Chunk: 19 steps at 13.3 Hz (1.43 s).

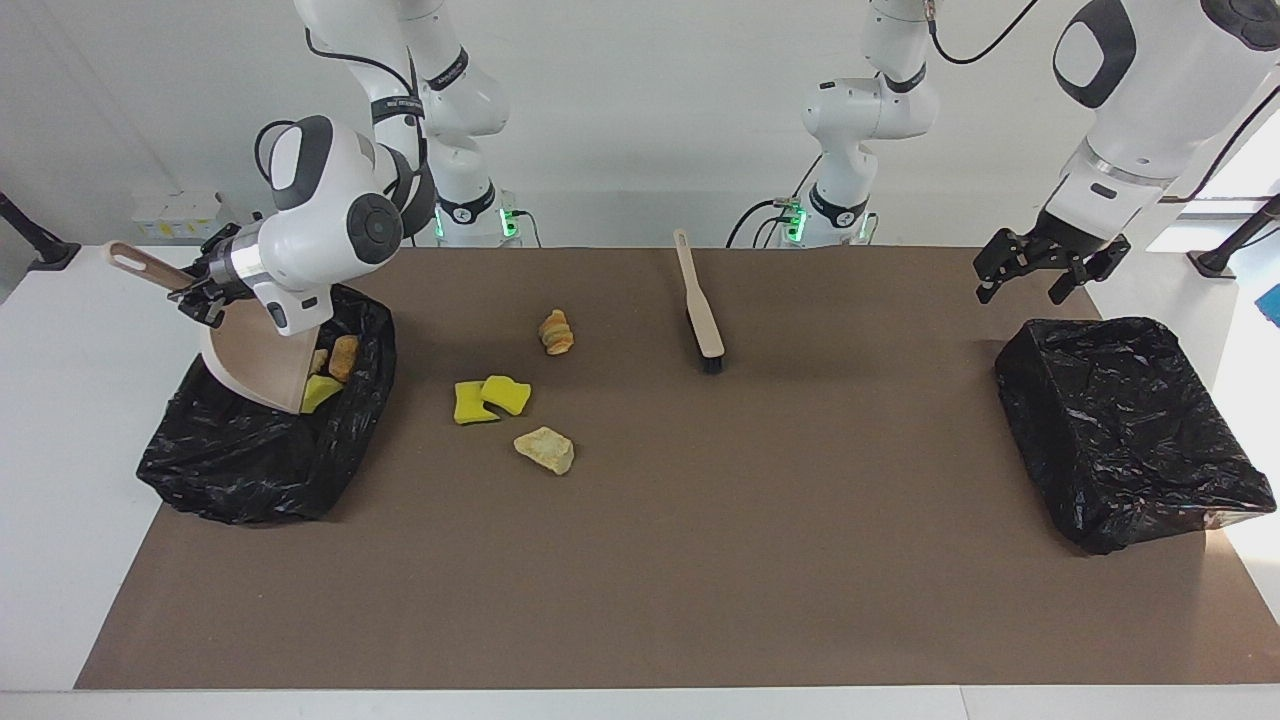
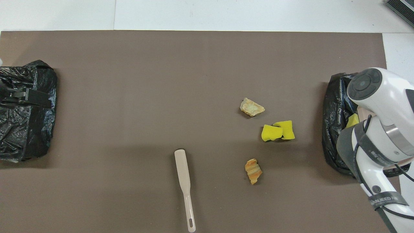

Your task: Sweep and dump trash in bin

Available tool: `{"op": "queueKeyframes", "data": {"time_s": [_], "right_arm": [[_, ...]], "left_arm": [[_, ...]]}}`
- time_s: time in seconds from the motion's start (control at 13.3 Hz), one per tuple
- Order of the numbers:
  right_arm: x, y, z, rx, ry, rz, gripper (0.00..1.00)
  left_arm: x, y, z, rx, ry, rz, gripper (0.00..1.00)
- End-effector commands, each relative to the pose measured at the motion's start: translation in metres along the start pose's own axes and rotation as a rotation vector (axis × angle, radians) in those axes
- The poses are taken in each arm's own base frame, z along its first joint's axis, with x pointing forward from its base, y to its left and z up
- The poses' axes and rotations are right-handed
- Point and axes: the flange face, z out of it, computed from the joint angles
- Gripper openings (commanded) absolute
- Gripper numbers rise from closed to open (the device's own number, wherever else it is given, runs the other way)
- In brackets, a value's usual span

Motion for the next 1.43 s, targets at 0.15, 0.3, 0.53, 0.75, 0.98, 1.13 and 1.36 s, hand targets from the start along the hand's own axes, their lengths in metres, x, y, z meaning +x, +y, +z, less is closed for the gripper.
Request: {"op": "queueKeyframes", "data": {"time_s": [0.15, 0.3, 0.53, 0.75, 0.98, 1.13, 1.36], "right_arm": [[-0.048, 0.002, -0.010, -0.017, 0.104, 0.156, 0.00], [-0.050, -0.003, -0.013, 0.003, 0.209, 0.286, 0.00], [-0.046, -0.008, -0.024, 0.087, 0.375, 0.606, 0.00], [-0.032, -0.007, -0.038, 0.152, 0.467, 0.786, 0.00], [-0.019, 0.002, -0.052, 0.196, 0.627, 0.926, 0.00], [-0.012, 0.004, -0.066, 0.233, 0.681, 1.023, 0.00], [0.023, 0.011, -0.116, 0.321, 0.823, 1.178, 0.00]], "left_arm": [[-0.003, -0.003, -0.004, 0.014, 0.015, -0.003, 1.00], [-0.003, -0.003, -0.004, 0.014, 0.015, -0.003, 1.00], [-0.003, -0.003, -0.004, 0.014, 0.015, -0.003, 1.00], [-0.003, -0.003, -0.004, 0.014, 0.015, -0.003, 1.00], [-0.003, -0.003, -0.004, 0.013, 0.015, -0.003, 1.00], [-0.003, -0.003, -0.004, 0.014, 0.013, -0.003, 1.00], [-0.003, -0.003, -0.004, 0.013, 0.015, -0.003, 1.00]]}}
